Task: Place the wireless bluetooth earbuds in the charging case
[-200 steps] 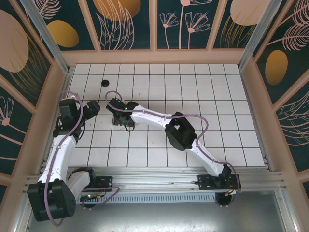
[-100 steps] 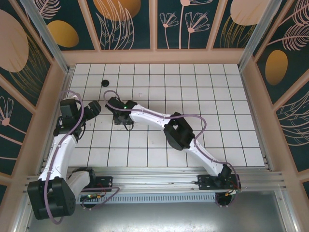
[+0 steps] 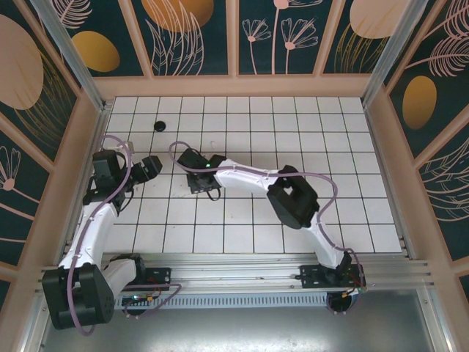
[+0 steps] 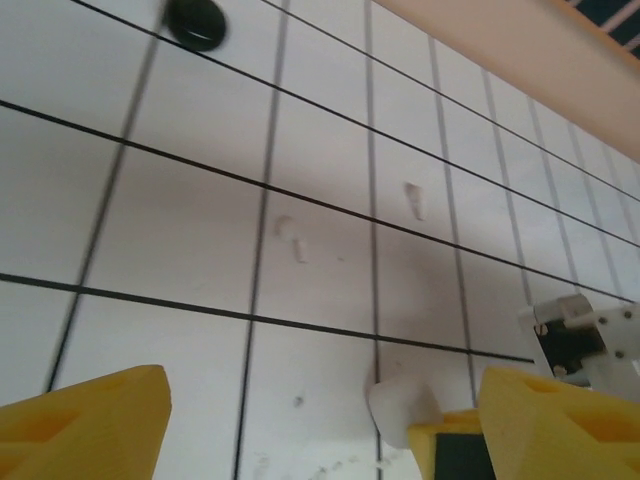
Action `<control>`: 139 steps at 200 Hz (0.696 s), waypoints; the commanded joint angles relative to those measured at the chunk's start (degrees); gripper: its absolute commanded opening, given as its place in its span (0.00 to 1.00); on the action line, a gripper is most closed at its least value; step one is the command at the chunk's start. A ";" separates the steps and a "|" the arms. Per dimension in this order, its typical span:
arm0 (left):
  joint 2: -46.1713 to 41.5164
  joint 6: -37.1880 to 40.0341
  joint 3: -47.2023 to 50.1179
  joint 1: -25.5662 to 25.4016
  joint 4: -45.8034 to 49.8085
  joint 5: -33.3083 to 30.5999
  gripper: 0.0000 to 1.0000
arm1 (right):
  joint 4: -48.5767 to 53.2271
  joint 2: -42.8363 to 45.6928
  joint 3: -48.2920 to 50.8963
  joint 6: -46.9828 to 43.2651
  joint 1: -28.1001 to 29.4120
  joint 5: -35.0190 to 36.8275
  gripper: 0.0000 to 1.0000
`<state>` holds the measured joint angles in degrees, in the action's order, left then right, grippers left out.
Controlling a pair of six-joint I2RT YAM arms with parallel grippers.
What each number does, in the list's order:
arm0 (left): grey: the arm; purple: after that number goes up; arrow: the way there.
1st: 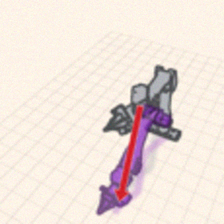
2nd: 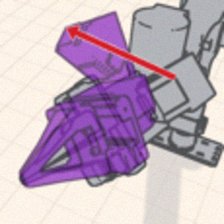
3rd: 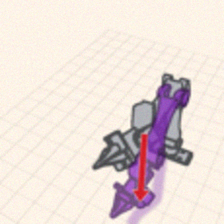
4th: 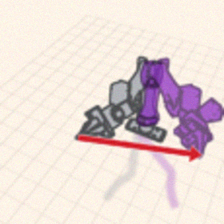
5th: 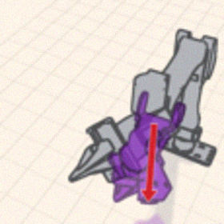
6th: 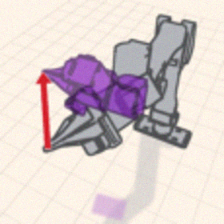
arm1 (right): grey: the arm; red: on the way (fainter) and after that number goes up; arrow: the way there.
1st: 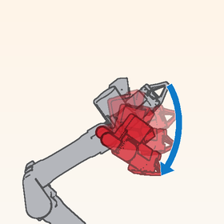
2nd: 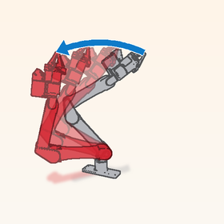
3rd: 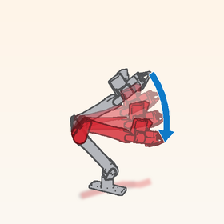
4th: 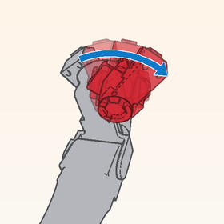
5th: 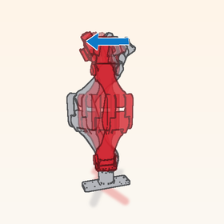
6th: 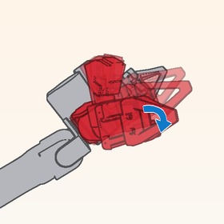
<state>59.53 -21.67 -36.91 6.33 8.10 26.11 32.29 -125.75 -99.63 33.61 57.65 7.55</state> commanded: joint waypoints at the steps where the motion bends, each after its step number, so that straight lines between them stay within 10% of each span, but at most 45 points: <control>1: 0.35 0.68 1.69 -0.09 -5.27 10.19 0.74 | -9.09 6.99 7.60 -4.05 -2.27 -3.16 0.10; 139: -0.64 2.68 6.47 -9.44 -25.75 29.67 0.66 | -15.99 27.84 24.96 -23.07 -11.80 -21.71 0.00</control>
<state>60.97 -20.91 -31.05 -1.19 -7.38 49.63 16.75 -104.71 -75.79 18.11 47.90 -7.97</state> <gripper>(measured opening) 0.658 0.119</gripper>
